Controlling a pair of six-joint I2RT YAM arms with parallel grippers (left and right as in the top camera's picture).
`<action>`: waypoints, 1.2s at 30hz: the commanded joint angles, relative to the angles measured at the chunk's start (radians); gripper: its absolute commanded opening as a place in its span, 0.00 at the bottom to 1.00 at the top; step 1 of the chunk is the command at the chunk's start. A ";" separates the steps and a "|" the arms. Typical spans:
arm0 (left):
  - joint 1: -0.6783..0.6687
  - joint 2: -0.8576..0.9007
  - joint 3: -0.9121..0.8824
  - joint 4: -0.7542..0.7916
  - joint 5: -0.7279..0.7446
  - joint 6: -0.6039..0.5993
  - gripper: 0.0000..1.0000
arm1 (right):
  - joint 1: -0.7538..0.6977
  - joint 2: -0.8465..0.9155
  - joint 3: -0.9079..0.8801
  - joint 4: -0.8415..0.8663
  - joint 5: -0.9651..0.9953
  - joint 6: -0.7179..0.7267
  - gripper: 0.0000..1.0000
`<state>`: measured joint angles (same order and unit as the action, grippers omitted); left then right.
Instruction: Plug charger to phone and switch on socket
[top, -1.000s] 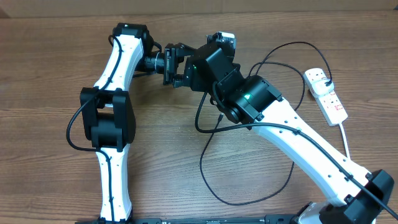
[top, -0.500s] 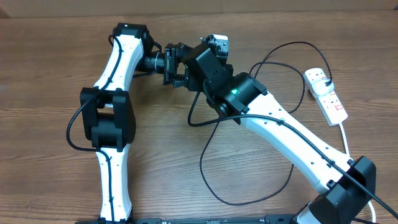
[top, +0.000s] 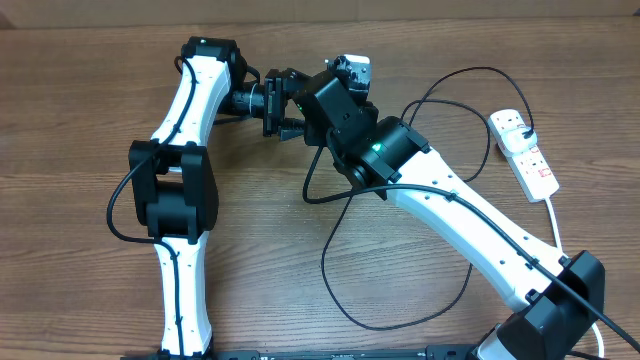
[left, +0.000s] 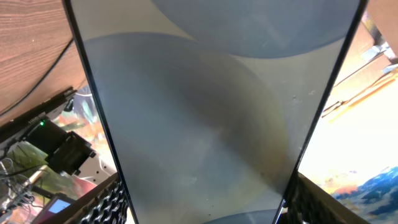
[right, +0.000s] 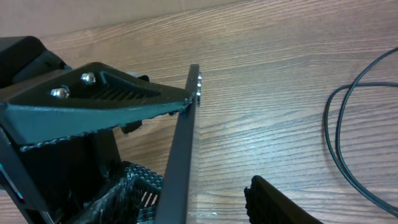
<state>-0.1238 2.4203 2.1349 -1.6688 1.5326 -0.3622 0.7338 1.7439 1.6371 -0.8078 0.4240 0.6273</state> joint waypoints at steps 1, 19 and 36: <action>-0.002 -0.005 0.028 0.010 0.031 0.026 0.65 | 0.000 -0.009 0.027 -0.002 0.018 -0.006 0.52; -0.001 -0.005 0.028 0.051 0.031 0.026 0.65 | 0.000 -0.009 0.027 -0.001 -0.044 -0.003 0.41; -0.001 -0.005 0.028 0.054 0.029 0.026 0.65 | 0.000 -0.009 0.027 0.001 -0.043 -0.004 0.30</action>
<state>-0.1238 2.4203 2.1349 -1.6154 1.5299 -0.3622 0.7338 1.7439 1.6371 -0.8101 0.3805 0.6258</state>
